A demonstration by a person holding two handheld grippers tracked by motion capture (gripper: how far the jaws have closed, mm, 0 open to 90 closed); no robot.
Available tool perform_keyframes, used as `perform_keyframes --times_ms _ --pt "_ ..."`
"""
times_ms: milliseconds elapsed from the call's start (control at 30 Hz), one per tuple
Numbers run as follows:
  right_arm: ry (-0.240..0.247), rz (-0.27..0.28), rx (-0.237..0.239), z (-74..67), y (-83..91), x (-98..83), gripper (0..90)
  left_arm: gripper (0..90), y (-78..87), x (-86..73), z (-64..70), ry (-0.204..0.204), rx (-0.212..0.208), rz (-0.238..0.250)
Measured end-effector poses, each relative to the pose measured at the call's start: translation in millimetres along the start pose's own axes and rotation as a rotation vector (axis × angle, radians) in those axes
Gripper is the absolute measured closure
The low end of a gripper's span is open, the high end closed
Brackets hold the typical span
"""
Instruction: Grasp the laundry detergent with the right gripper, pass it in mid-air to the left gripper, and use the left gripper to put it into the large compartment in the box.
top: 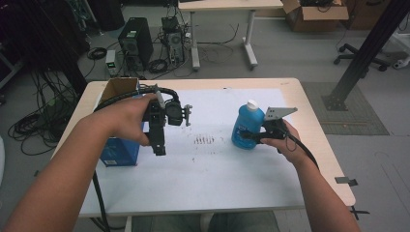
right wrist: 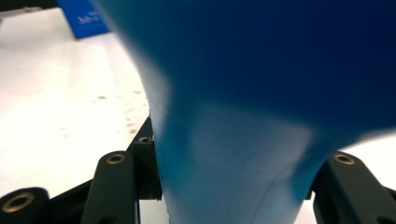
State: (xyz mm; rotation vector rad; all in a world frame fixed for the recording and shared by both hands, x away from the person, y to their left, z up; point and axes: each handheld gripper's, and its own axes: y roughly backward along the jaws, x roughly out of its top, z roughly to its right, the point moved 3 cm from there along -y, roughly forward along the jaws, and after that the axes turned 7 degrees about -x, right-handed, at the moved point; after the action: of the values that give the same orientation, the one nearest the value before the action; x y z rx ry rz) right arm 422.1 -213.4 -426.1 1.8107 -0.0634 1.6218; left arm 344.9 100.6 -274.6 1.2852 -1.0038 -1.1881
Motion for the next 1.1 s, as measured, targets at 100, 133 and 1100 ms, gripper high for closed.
perform_keyframes --times_ms 100,133,1100 --pt "0.044 0.0 0.025 -5.6 8.7 10.7 45.5 0.2 1.3 2.1 0.2 -0.003 0.002 0.003" --pt "0.065 -0.004 0.034 -8.4 11.6 14.5 45.5 0.2 1.8 3.0 0.1 -0.006 0.002 0.004" --pt "0.247 -0.028 0.222 -76.8 36.1 38.2 45.7 0.2 13.6 31.8 5.3 -0.05 0.008 0.016"
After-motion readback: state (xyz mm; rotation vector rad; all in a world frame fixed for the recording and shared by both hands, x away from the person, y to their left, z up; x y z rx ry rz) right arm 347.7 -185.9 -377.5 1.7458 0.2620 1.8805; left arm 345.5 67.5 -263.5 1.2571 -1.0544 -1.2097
